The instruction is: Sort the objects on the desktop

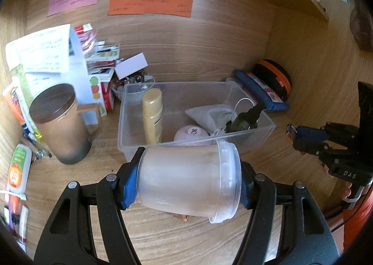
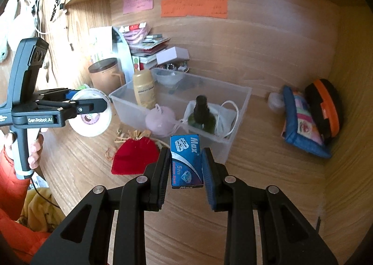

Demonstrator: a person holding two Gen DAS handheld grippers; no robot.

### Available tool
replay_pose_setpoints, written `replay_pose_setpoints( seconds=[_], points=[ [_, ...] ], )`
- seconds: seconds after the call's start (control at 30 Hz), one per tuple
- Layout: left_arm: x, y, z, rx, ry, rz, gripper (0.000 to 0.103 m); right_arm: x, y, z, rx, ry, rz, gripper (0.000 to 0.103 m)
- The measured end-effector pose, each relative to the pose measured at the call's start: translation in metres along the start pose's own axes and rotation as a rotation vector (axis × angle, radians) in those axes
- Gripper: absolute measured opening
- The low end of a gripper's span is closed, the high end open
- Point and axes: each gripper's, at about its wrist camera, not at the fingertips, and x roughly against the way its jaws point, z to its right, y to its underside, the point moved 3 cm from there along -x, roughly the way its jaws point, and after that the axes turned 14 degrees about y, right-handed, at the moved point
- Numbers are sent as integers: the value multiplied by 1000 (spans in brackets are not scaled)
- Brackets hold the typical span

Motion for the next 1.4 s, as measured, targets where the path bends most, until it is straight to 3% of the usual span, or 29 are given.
replay_pose_setpoints(
  seconds=[0.87,1.3,1.4],
  points=[
    [-60,-50,13,-26,114,-66,66,-31,-42,46,-90,-2,40,25],
    [-106,-82,-8,64,106,-91,66,-84,-62,57,-91,-57,-13,25],
    [-119,-84,-11,61,75,-106,66,-95,-63,57,-81,-71,-26,25]
  ],
)
